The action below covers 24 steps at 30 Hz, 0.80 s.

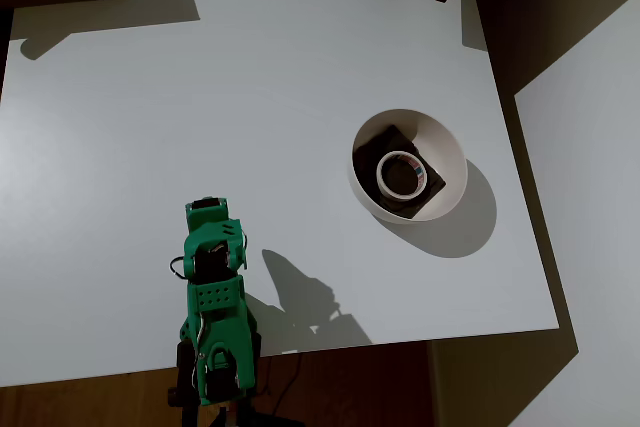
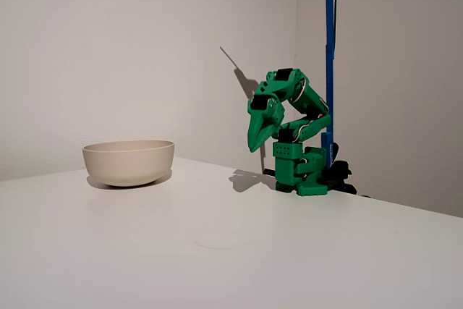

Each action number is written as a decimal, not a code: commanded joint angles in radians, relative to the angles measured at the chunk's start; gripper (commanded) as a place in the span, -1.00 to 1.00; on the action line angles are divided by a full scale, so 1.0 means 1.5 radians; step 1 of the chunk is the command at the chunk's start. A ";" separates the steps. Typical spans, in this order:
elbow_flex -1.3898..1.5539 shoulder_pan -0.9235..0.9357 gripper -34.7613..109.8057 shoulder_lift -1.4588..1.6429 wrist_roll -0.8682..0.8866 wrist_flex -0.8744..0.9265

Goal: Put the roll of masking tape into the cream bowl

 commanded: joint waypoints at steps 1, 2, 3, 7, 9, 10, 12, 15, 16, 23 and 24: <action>0.067 -0.008 -0.64 0.105 -0.011 0.021; 0.087 -0.007 -0.64 0.137 -0.015 0.033; 0.106 -0.007 -0.64 0.170 -0.018 0.046; 0.143 0.003 -0.64 0.184 -0.019 0.055; 0.153 0.010 -0.64 0.184 -0.020 0.061; 0.159 0.011 -0.64 0.184 -0.017 0.069; 0.175 0.011 -0.64 0.184 -0.017 0.077; 0.185 0.015 -0.64 0.184 0.000 0.096; 0.185 0.019 -0.64 0.184 0.005 0.096; 0.185 0.028 -0.62 0.184 0.008 0.096; 0.185 0.028 -0.59 0.184 0.008 0.096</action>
